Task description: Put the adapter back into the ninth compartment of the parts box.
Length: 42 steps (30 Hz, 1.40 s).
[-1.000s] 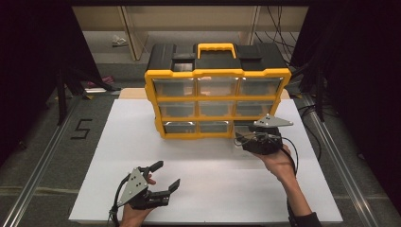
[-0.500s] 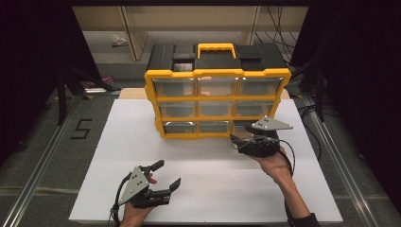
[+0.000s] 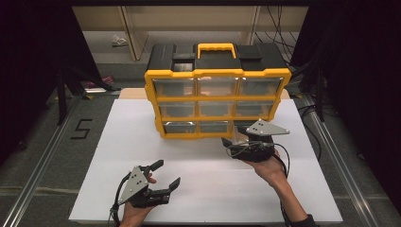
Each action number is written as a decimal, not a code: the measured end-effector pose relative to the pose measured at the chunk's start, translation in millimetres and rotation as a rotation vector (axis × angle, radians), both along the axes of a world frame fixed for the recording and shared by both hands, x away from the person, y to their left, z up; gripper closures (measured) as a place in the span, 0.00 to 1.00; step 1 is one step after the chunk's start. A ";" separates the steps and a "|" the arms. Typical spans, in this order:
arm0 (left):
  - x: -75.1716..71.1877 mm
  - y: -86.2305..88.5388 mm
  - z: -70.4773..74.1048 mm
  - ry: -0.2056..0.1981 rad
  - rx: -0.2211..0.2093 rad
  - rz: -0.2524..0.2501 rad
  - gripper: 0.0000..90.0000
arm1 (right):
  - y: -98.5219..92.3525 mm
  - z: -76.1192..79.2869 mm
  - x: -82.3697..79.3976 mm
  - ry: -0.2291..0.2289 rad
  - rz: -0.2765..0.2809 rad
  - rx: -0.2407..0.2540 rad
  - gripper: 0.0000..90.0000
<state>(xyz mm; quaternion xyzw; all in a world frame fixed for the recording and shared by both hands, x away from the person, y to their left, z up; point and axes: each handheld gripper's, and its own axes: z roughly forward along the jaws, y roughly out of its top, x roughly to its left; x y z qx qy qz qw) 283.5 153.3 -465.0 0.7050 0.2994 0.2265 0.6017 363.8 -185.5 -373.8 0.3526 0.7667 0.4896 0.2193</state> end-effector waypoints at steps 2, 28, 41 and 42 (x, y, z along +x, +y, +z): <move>0.3 -0.6 -0.1 0.000 0.001 -0.002 0.21 | 2.6 -0.4 -1.7 -0.005 0.010 0.001 0.32; -0.7 -2.4 -0.1 -0.005 0.010 -0.009 0.21 | 16.8 -3.0 -16.4 -0.031 0.063 0.039 0.28; -1.2 -2.2 0.0 -0.005 0.011 -0.009 0.21 | 14.2 -8.7 -27.3 -0.056 0.071 0.051 0.27; -1.1 -2.3 -0.1 -0.005 0.012 -0.009 0.21 | 13.4 -9.4 -29.2 -0.058 0.073 0.053 0.27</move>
